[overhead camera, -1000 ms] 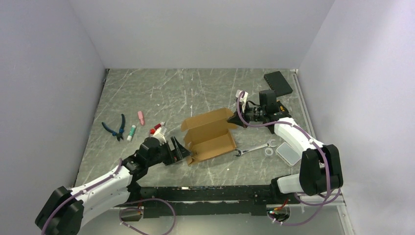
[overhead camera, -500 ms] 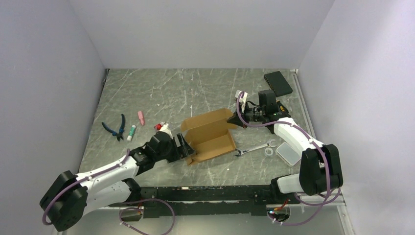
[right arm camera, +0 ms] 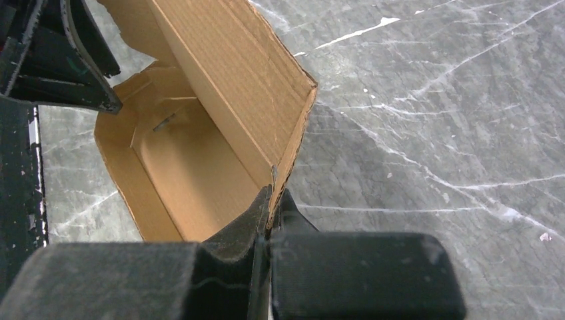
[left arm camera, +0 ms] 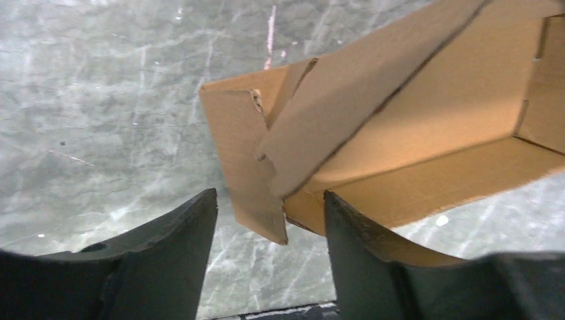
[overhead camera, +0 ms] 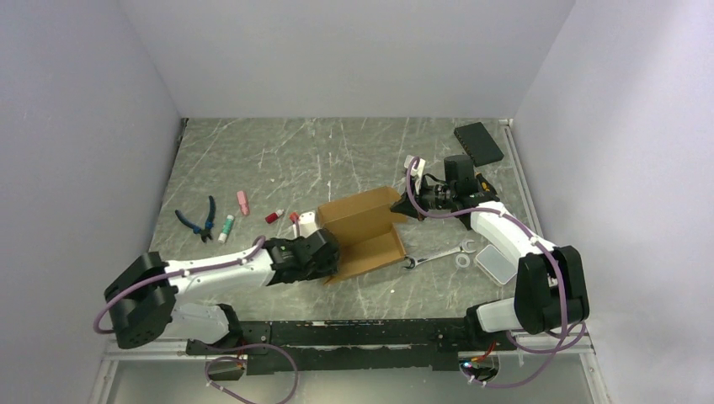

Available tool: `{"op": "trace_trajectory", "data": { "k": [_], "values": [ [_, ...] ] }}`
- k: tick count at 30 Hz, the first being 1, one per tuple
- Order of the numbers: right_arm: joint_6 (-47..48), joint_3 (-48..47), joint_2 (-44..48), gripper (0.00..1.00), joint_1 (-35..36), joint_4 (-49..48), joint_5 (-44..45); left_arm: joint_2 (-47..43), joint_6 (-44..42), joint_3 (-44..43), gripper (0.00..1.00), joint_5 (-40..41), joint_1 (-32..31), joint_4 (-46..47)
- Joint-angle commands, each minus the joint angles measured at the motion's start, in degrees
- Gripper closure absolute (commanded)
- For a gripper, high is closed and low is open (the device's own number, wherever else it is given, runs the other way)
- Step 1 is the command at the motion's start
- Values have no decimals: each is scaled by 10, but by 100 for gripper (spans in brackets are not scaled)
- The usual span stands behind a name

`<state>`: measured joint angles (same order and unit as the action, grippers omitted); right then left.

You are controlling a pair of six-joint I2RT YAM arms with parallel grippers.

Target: Fold the paper box

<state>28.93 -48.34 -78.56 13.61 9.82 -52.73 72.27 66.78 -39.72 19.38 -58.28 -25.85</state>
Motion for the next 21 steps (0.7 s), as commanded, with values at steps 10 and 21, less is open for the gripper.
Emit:
{"op": "trace_trajectory", "data": {
  "k": [10,21],
  "values": [
    [9,-5,-1,100,5,-7,-14,29,54,-45,58,95,-19,-107],
    [8,-5,1,100,6,-7,-16,-35,-8,-16,100,75,-19,-47]
  ]
}}
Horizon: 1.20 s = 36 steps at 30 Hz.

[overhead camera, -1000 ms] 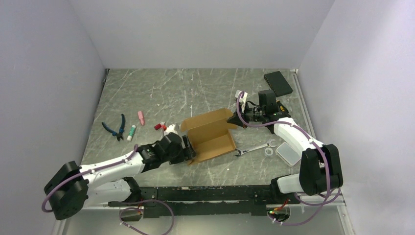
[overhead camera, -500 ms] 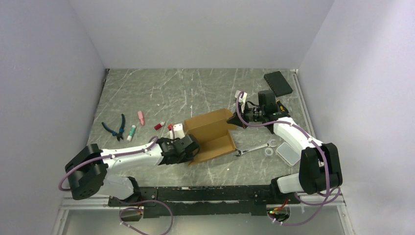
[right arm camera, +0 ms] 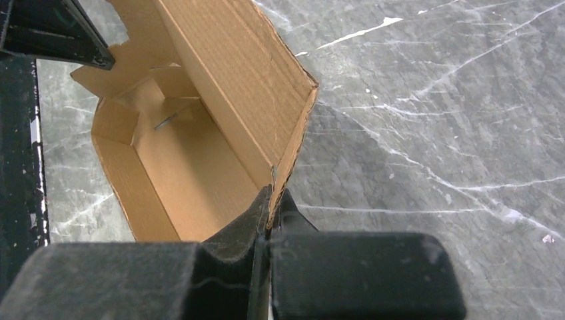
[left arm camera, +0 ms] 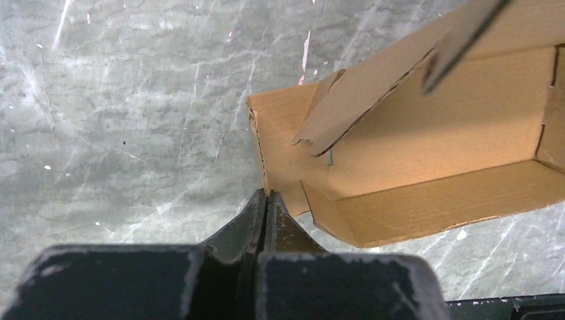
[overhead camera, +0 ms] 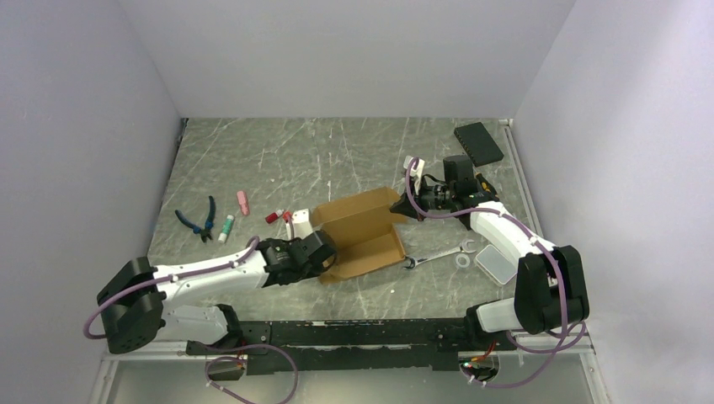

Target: Fold the paper box

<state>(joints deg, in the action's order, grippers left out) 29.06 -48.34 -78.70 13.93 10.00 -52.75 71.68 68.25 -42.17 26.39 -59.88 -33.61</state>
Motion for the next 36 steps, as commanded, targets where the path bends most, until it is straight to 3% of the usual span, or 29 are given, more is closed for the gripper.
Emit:
{"op": "trace_trajectory", "data": {
  "k": [1,13,36],
  "values": [
    [6,-5,2,100,3,-9,-16,-35,-28,9,100,4,-3,34],
    [-80,13,11,100,9,-75,20,-79,-76,41,100,-27,-3,98],
    [-113,11,4,100,12,-76,29,-109,-181,75,100,-21,-3,187]
  ]
}}
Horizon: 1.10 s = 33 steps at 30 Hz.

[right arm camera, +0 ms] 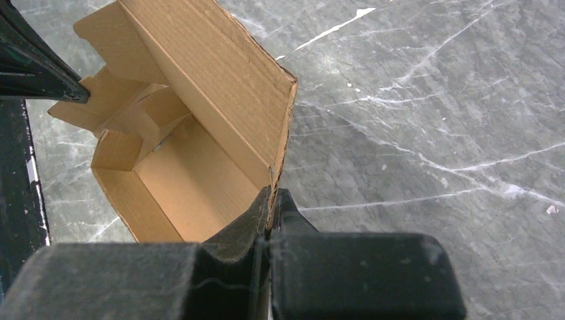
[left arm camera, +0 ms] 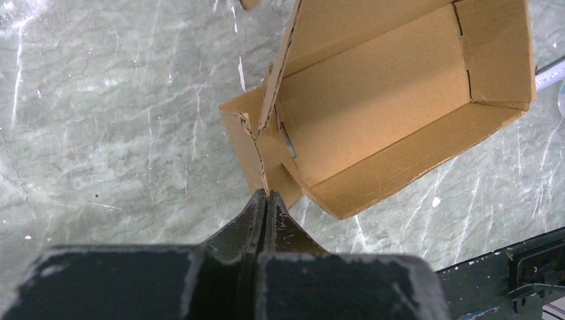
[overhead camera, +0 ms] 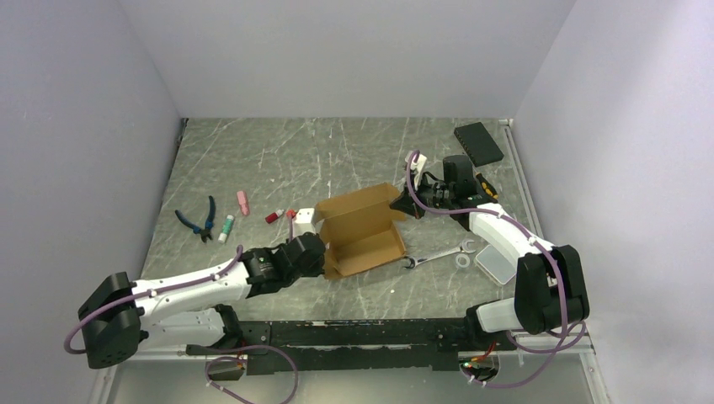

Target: Fold the paper box

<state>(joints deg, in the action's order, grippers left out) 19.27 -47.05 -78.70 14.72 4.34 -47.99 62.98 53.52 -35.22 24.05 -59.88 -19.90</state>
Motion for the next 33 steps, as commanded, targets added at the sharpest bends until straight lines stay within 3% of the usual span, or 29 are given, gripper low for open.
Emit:
{"op": "trace_trajectory", "data": {
  "k": [1,20,33],
  "values": [
    [-15,-2,4,100,4,-20,-20,-25,-36,7,100,3,-3,51],
    [-29,-3,5,100,5,-23,-10,20,-51,-20,100,-22,-2,65],
    [-74,-13,-5,100,12,-22,36,-7,-50,23,100,-37,-2,98]
  ]
}}
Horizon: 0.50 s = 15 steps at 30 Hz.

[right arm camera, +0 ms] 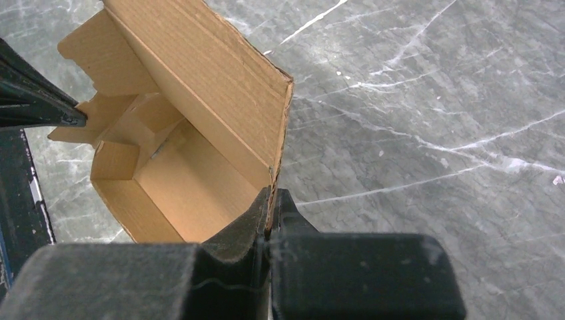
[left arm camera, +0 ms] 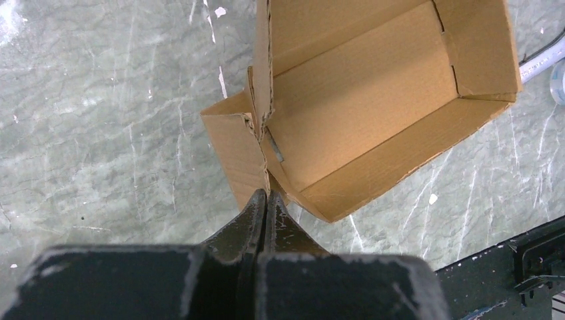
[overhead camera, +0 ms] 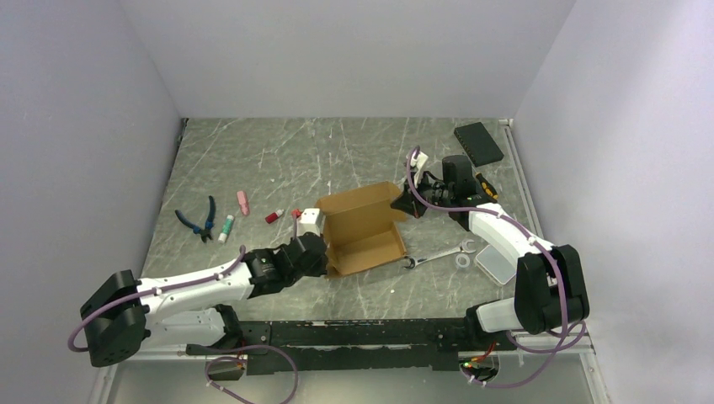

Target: Fold the paper box

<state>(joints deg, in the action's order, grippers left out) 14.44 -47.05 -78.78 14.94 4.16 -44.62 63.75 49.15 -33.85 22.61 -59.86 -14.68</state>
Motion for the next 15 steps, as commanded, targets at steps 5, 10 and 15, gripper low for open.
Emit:
{"op": "trace_trajectory", "data": {
  "k": [5,10,15],
  "values": [
    [-45,-17,-6,100,10,-20,30,-31,9,32,100,-16,-1,51],
    [-56,-17,-7,100,10,-24,39,-51,23,57,100,-9,1,64],
    [-56,-17,-8,100,11,-23,39,-54,-4,69,100,-24,1,97]
  ]
}}
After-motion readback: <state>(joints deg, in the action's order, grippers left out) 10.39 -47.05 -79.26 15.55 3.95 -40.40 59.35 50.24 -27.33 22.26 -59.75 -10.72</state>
